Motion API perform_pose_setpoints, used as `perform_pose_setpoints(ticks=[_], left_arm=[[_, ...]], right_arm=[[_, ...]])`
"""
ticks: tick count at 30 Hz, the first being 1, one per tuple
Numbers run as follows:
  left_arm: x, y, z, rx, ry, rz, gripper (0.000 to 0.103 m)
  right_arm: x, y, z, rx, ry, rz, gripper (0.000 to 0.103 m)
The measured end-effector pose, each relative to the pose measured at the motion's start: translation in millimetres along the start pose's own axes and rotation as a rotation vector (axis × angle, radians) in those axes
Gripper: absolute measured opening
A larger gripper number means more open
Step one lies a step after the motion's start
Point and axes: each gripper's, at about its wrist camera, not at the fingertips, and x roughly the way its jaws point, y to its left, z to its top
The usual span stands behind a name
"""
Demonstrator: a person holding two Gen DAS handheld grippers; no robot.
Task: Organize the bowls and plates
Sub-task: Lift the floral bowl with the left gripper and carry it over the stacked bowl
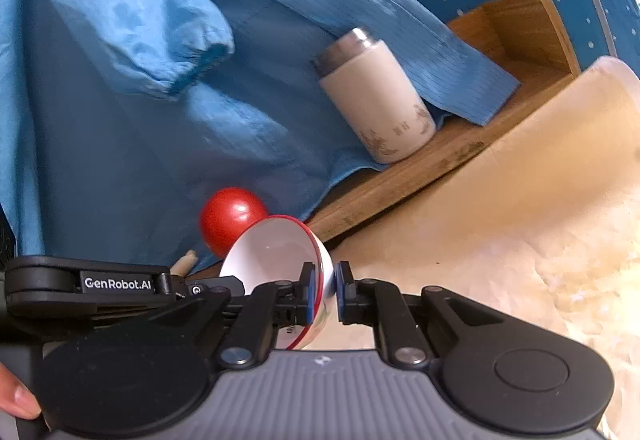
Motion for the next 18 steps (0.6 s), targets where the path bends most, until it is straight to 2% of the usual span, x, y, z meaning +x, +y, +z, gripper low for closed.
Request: perform_pose_setpoints(ticks=[7, 18], left_arm=[[-24, 17, -1, -0.022, -0.035, 0.005, 0.005], [-56, 65, -12, -0.088, -0.069, 0.033, 0.005]], right_arm=[[-2, 26, -1, -0.042, -0.003, 0.022, 0.012], [13, 72, -20, -0.120, 0.047, 0.069, 0.012]])
